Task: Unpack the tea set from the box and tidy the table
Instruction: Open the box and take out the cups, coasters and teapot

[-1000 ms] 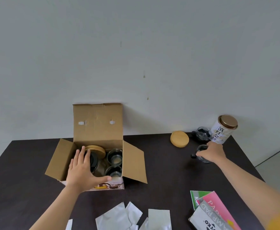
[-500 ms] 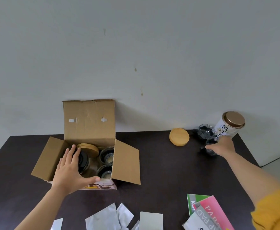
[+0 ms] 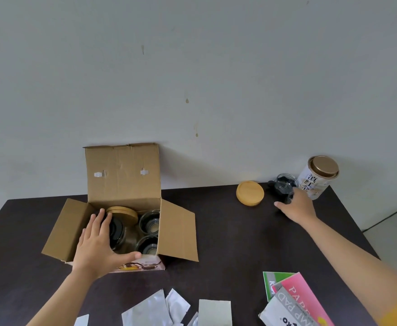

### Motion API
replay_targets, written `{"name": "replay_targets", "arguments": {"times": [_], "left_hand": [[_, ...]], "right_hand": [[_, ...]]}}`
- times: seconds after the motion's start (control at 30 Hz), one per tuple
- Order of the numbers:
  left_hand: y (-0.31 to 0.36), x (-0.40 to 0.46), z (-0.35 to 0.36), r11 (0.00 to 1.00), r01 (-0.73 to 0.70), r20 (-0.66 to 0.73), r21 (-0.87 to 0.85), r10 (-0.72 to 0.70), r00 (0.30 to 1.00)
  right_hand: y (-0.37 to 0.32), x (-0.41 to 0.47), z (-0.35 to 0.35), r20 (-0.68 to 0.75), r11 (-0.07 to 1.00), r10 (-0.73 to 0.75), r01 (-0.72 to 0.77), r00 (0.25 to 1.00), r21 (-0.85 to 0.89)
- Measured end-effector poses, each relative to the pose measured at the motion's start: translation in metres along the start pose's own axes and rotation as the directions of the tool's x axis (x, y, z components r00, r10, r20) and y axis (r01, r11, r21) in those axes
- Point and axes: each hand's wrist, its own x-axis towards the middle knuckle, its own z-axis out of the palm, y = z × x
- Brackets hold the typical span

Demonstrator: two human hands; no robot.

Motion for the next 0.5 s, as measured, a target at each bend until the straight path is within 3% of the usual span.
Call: {"name": "replay_targets", "arguments": {"times": [0.27,0.5], "left_hand": [[0.003,-0.001,-0.002,1.0,-0.005,0.012,0.018,0.004,1.0],[0.006,-0.005,-0.009,1.0,-0.012,0.043,0.015,0.012,0.999]], "right_hand": [[-0.1,-0.113,0.033,0.121,0.943,-0.291,0.263,0.949,0.201],[-0.196,-0.185,0.074,0.203,0.831,-0.514,0.425,0.834,0.358]]}}
